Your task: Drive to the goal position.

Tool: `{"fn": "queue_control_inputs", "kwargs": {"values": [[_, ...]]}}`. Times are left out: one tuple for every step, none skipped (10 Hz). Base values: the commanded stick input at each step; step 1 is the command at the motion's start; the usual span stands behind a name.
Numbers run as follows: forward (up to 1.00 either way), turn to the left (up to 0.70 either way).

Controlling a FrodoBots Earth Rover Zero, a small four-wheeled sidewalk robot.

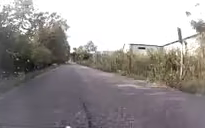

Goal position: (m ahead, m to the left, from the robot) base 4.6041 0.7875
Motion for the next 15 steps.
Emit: {"fn": "queue_control_inputs", "kwargs": {"values": [[0.70,0.00],[0.70,0.00],[0.70,0.00],[0.70,0.00],[0.70,0.00],[0.70,0.00],[0.70,0.00],[0.70,0.00],[0.70,0.00],[0.70,0.00],[0.70,0.00],[0.70,0.00],[0.70,0.00],[0.70,0.00],[0.70,0.00]]}}
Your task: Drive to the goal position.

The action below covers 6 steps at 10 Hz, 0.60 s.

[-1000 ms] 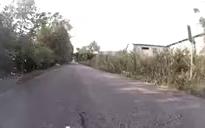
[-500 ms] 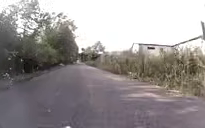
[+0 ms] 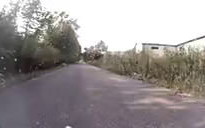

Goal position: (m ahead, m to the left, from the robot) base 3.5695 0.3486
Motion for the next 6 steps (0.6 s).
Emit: {"fn": "queue_control_inputs", "kwargs": {"values": [[0.70,0.00],[0.70,0.00],[0.70,0.00],[0.70,0.00],[0.70,0.00],[0.70,0.00]]}}
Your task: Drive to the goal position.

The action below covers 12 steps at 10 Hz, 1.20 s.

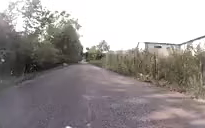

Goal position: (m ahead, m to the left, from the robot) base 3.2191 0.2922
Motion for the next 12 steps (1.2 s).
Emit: {"fn": "queue_control_inputs", "kwargs": {"values": [[0.70,0.00],[0.70,0.00],[0.70,0.00],[0.70,0.00],[0.70,0.00],[0.70,0.00],[0.70,0.00],[0.70,0.00],[0.70,0.00],[0.70,0.00],[0.70,0.00],[0.70,0.00]]}}
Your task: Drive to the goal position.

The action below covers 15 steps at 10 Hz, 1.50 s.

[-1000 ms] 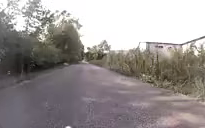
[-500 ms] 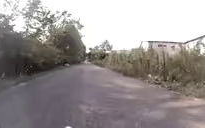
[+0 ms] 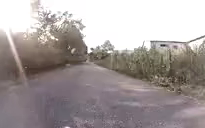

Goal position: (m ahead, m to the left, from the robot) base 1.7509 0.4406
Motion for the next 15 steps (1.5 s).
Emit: {"fn": "queue_control_inputs", "kwargs": {"values": [[0.70,0.00],[0.70,0.00],[0.70,0.00],[0.70,0.00],[0.70,0.00],[0.70,0.00],[0.70,0.00],[0.70,0.00],[0.70,0.00],[0.70,0.00],[0.70,0.00],[0.70,0.00],[0.70,0.00],[0.70,0.00],[0.70,0.00]]}}
